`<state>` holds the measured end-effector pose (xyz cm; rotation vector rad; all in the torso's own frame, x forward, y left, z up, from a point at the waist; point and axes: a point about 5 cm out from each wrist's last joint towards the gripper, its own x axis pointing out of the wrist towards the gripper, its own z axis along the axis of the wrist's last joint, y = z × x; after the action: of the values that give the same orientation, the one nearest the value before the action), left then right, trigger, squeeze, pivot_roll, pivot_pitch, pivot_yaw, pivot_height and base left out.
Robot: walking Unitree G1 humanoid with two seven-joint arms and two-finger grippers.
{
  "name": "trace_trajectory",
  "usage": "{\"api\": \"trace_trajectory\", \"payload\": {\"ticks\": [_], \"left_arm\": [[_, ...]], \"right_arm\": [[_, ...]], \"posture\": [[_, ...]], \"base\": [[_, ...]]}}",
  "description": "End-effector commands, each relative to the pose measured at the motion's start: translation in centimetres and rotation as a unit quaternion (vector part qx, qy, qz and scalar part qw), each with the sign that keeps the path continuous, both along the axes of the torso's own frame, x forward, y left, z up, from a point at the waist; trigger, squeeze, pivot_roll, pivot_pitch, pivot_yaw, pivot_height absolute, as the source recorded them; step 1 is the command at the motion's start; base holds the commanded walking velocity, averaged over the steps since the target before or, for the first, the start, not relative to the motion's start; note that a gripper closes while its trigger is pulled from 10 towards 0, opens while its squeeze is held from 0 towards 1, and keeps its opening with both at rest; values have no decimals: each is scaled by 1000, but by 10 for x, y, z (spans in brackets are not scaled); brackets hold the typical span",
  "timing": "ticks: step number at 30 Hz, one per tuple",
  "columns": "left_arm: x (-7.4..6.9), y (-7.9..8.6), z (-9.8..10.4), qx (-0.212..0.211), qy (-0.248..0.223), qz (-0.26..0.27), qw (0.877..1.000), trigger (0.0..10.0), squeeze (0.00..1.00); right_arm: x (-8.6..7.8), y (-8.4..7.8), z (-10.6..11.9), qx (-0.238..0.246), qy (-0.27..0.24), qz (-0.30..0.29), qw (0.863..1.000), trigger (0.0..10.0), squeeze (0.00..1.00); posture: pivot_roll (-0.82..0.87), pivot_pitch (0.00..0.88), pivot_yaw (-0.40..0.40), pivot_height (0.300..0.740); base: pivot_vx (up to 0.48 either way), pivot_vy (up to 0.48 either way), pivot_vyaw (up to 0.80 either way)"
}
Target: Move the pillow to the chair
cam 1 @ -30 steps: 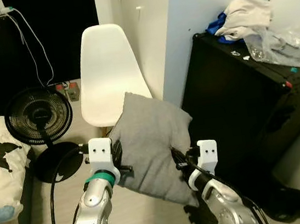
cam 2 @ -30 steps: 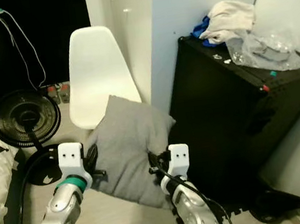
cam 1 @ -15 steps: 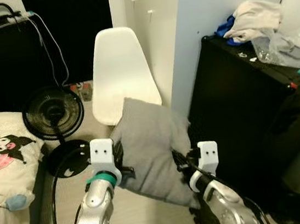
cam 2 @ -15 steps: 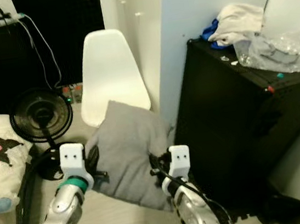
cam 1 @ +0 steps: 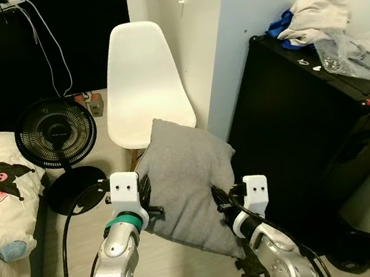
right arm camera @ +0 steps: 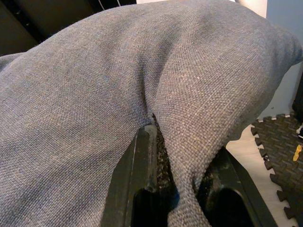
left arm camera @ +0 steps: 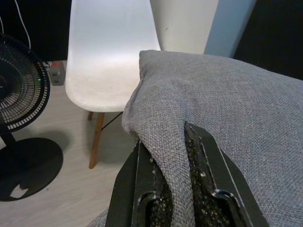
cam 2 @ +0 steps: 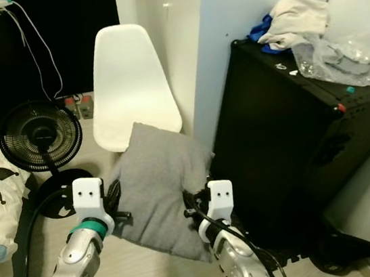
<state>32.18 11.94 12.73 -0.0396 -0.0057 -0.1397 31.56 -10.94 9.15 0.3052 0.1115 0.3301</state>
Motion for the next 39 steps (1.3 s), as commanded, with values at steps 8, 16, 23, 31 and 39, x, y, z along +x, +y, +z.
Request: {"api": "trace_trajectory", "payload": {"ticks": [8,16,23,31,39], "left_arm": [[1,3,4,12,-10,11,1000,10000,0],[2,4,6,8,-15,11,1000,10000,0],[5,3,10,3,-23,9,1000,10000,0],[7,3,11,0,-25,10,1000,10000,0],[6,3,11,0,-26,9,1000,10000,0]], "right_arm": [[0,1,0,-6,-4,0,1000,10000,0],[2,1,0,-6,-4,-1,1000,10000,0],[6,1,2,-7,-5,-3,1000,10000,0],[6,1,2,-8,-5,-6,1000,10000,0],[6,1,1,-9,-4,-5,1000,10000,0]], "posture": [[-46,38,10,740],[-46,35,9,740],[-46,26,12,740],[-49,23,16,740],[-45,24,19,740]], "base": [[0,0,0],[32,0,0],[283,0,0],[292,0,0],[300,0,0]]}}
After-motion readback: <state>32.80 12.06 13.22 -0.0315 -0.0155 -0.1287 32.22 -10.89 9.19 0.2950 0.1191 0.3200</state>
